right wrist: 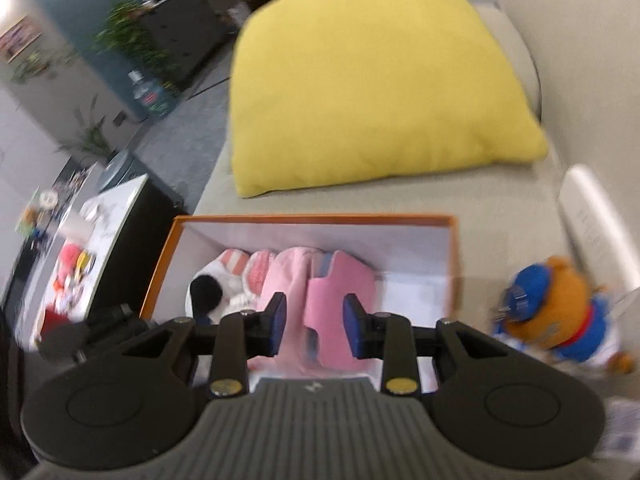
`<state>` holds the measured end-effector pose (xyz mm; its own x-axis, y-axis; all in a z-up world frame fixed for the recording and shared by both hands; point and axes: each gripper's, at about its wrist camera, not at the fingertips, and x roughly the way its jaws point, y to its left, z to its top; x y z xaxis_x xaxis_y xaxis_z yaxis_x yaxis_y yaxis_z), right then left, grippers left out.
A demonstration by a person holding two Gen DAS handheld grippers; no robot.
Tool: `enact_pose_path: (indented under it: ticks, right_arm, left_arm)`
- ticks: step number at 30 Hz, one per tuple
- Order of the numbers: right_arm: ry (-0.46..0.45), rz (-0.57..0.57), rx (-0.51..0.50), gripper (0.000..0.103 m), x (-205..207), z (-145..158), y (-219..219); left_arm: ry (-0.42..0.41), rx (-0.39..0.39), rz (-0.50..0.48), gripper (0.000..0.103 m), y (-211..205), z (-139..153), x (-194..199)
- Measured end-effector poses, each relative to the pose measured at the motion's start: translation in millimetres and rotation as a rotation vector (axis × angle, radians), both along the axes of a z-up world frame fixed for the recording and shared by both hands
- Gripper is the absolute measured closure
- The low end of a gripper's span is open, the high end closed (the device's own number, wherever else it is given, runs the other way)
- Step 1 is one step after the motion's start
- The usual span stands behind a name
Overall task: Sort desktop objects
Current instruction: 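Grasp the pink card with the right tool and drop it into the box, then move the left tool to the brown bear keychain and grasp it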
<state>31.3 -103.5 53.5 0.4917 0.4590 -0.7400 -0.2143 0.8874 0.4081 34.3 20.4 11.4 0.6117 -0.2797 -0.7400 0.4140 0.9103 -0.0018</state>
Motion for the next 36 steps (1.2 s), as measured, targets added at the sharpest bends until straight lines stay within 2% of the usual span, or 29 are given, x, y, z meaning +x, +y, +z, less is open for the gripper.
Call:
enact_pose_path:
  ticks: [4,6,8,9,13,16,22,25,28,30,36]
  right_arm:
    - [-0.015,0.064,-0.093,0.069,-30,18,-35]
    - [0.013,0.071,-0.137,0.069,-43,19,-53]
    - [0.061,0.065,-0.189,0.069,-54,15,-71]
    - [0.084,0.06,-0.219,0.069,-59,11,-80]
    - [0.165,0.049,-0.332,0.069,-75,-2,-109]
    - [0.201,0.065,-0.364,0.069,-90,-10,-125]
    - [0.174,0.156,-0.412,0.068,-88,-25,-122]
    - [0.151,0.219,-0.44,0.062,-78,-34,-112]
    - [0.13,0.269,-0.48,0.062,-67,-39,-106]
    - [0.105,0.289,-0.507,0.062,-58,-39,-105]
    - [0.103,0.363,-0.569,0.063,-26,-36,-119]
  left_arm:
    - [-0.034,-0.014,-0.038,0.045,-1,24,-20]
    - [-0.041,-0.017,-0.062,0.045,6,37,-39]
    - [-0.041,-0.017,-0.099,0.045,-7,41,-51]
    - [-0.044,-0.014,-0.117,0.045,-10,40,-42]
    - [-0.059,0.006,-0.182,0.045,-52,30,-52]
    - [-0.052,0.013,-0.22,0.045,-69,17,-56]
    - [-0.04,0.06,-0.308,0.045,-101,11,-54]
    - [-0.037,0.098,-0.347,0.045,-117,8,-44]
    - [-0.015,0.115,-0.344,0.045,-132,5,-24]
    - [0.02,0.098,-0.309,0.045,-138,5,-5]
    - [0.215,-0.062,-0.152,0.045,-158,-9,54]
